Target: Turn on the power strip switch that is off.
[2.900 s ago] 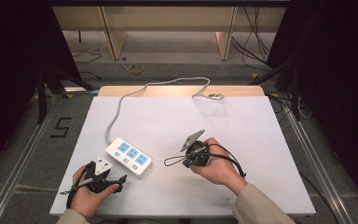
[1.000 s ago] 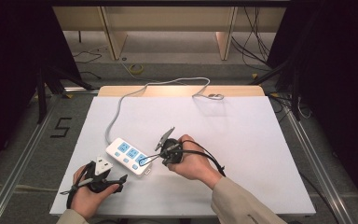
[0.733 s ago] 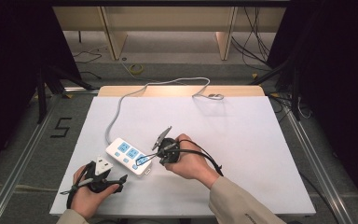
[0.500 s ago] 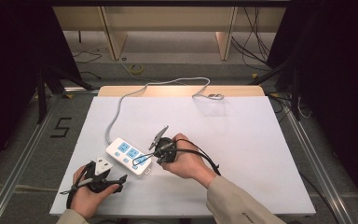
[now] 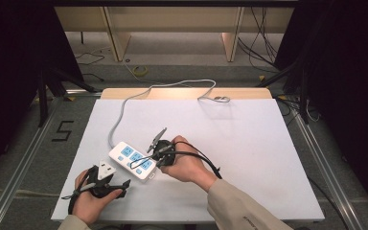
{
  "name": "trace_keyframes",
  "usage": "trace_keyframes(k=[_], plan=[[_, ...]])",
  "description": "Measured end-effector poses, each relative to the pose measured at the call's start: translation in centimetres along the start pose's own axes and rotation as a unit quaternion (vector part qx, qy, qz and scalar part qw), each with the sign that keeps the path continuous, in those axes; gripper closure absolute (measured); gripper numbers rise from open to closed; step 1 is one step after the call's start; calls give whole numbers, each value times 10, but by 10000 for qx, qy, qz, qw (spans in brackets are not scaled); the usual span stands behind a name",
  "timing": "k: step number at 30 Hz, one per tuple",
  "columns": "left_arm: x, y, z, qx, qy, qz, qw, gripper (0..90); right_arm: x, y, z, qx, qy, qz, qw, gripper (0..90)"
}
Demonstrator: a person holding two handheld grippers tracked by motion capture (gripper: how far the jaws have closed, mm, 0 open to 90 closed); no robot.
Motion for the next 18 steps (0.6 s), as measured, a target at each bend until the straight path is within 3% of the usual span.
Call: trace_keyframes(k=[18], plan=[[0,-1,0,11,-7,37,10000,187,13,-4,5,27,24,-26,10000,900]])
Point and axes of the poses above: each handheld gripper's, and its own axes: z roughly forward along the jaws, x roughly out of its top, y roughly to its right, the point moved 5 cm from there along z, roughly forward along the jaws, and after that the axes turned 2 degrees about z, right-handed, at the moved point
